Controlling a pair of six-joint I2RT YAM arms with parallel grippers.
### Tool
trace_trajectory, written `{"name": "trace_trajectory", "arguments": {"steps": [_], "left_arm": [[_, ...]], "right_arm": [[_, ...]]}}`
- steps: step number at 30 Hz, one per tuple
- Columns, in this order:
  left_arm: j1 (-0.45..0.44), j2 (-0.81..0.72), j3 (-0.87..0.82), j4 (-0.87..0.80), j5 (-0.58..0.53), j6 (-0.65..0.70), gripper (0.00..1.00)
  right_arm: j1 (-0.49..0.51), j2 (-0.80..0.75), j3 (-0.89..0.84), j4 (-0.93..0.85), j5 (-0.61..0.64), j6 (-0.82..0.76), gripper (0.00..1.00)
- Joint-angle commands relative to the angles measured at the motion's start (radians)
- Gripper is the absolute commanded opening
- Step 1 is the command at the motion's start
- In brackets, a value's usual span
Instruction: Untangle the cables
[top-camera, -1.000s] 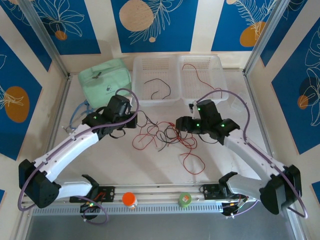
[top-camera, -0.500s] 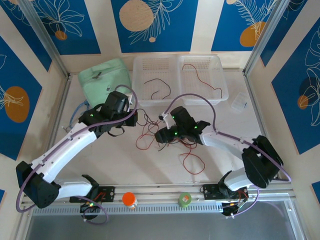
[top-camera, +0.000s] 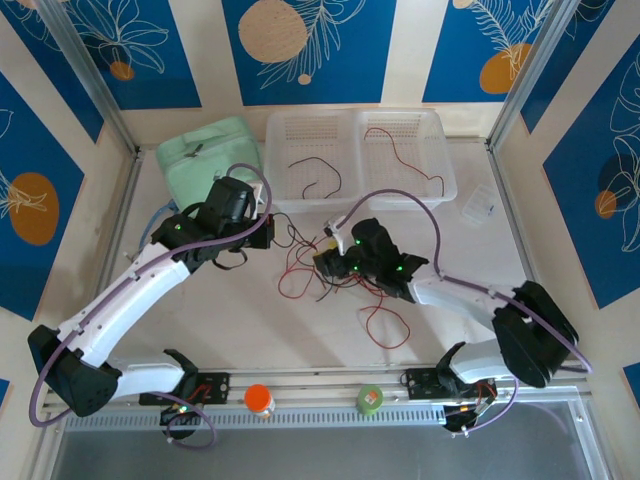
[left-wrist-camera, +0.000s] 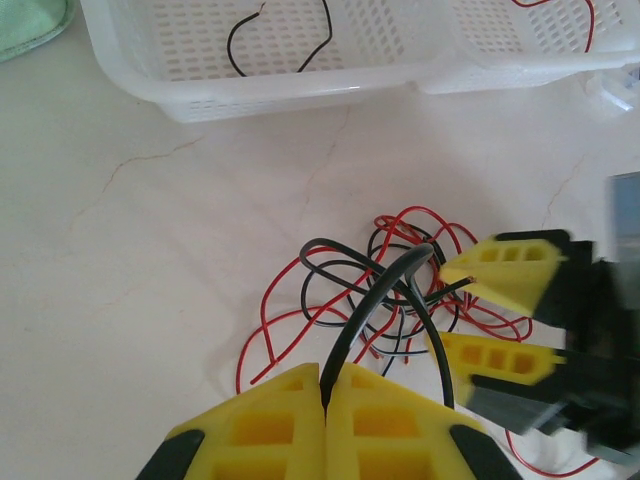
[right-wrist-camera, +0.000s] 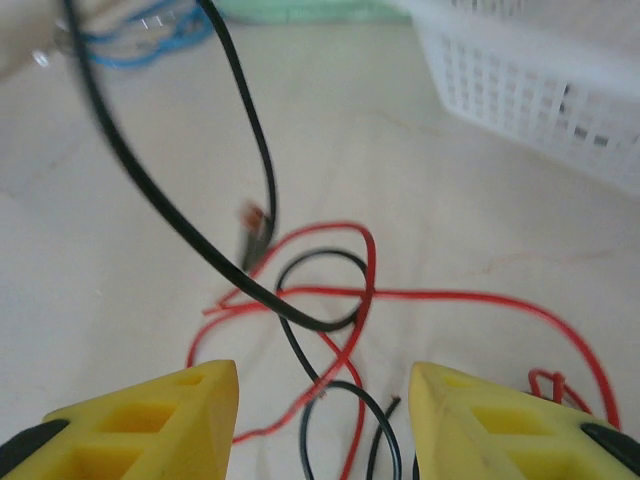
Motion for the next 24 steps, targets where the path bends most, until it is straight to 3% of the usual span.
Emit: {"name": "trace_trajectory", "arguments": {"steps": [1, 5, 12, 24], "left_arm": [[-0.006, -0.005, 0.026, -0.015, 0.001, 0.0, 0.0], [-0.007, -0.005, 0.018, -0.003, 0.006, -0.006, 0.0], [-0.007, -0.014, 0.011, 0.01, 0.011, -0.012, 0.0], [-0.007, -0.019, 0.006, 0.016, 0.017, -0.013, 0.0]], "right_arm": [[-0.002, -0.088, -0.029, 0.035, -0.025, 0.056, 0.48], [-0.018, -0.125, -0.038, 0.05, -0.057, 0.184, 0.47], [-0.011, -0.022, 0.031, 0.073, -0.056, 0.381, 0.43], [0.011, 0.032, 0.041, 0.169, 0.002, 0.475, 0.39]]}}
